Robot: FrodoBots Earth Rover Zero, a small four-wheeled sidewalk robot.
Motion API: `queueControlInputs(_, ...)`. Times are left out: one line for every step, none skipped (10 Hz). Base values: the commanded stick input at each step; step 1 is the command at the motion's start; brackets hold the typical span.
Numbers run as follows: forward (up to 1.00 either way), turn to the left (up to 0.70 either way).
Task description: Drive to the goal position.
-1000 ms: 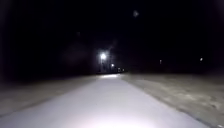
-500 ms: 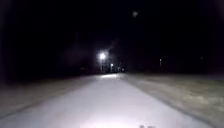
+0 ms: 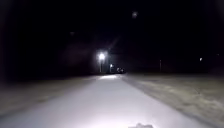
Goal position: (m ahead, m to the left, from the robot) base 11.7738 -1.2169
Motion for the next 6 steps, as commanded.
queueControlInputs(0.70, 0.08)
queueControlInputs(0.70, 0.00)
queueControlInputs(0.70, 0.00)
queueControlInputs(0.70, 0.00)
queueControlInputs(0.70, 0.00)
queueControlInputs(0.70, 0.00)
